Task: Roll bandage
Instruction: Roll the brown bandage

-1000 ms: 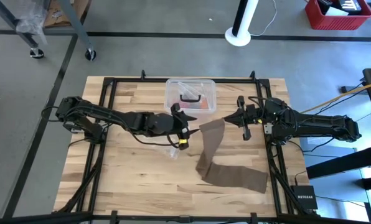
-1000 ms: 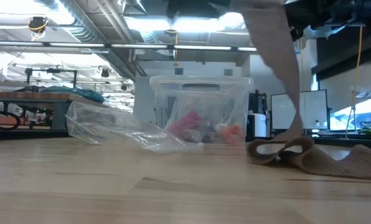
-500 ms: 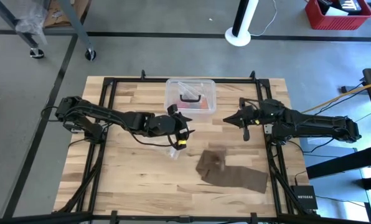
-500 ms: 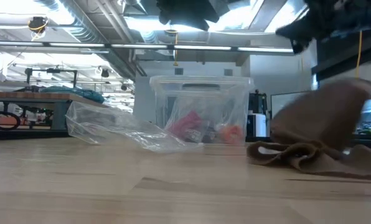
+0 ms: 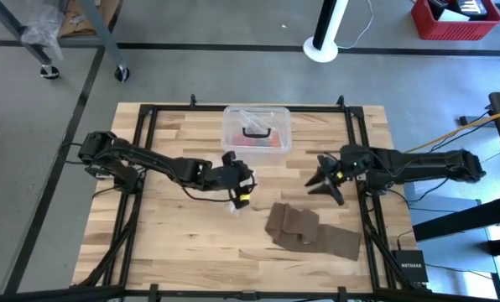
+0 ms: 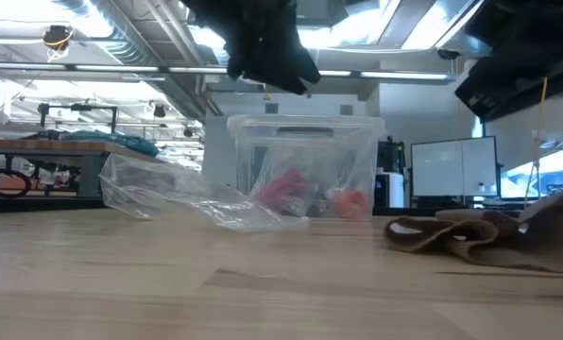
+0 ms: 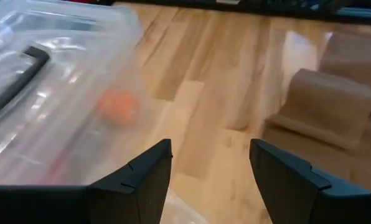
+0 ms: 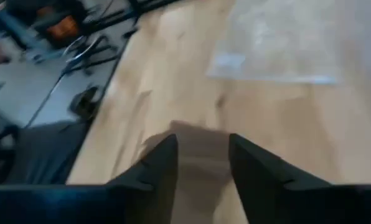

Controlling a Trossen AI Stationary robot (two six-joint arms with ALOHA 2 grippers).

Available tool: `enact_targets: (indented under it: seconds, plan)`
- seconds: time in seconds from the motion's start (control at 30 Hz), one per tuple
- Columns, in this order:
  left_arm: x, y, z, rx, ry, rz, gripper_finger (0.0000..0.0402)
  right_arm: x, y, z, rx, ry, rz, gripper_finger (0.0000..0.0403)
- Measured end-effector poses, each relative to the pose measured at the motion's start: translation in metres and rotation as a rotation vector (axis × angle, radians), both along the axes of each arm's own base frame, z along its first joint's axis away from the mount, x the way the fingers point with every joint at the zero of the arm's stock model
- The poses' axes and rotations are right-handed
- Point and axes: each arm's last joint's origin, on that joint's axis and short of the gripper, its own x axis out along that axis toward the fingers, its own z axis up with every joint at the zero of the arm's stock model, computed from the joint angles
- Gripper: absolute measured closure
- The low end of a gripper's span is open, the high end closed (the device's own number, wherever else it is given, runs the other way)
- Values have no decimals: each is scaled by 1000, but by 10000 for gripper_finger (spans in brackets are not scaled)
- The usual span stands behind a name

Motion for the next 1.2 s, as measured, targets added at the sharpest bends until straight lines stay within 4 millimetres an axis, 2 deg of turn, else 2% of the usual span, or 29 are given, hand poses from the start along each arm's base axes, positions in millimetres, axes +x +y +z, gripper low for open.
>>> enact_targets:
  seconds: [0.13,0.3,0.63,0.8,1.03,1.2]
  plan:
    - [-2,-10,-7,-21,-52,-21,194,3,21,-6,13,63,69,222]
    - [-6,-16,-16,-65,-70,-16,194,7,56,-19,-29,145,170,217]
    - [-12,-38,-21,-111,-68,-53,194,10,128,-47,-270,45,416,217]
    - [-16,-49,-21,-113,-67,-85,194,12,147,-69,-399,113,437,217]
    - [-17,-53,-22,-111,-58,-98,194,30,173,-75,-638,39,541,217]
    - [-18,-53,-22,-121,-52,-89,194,38,177,-89,-890,71,600,217]
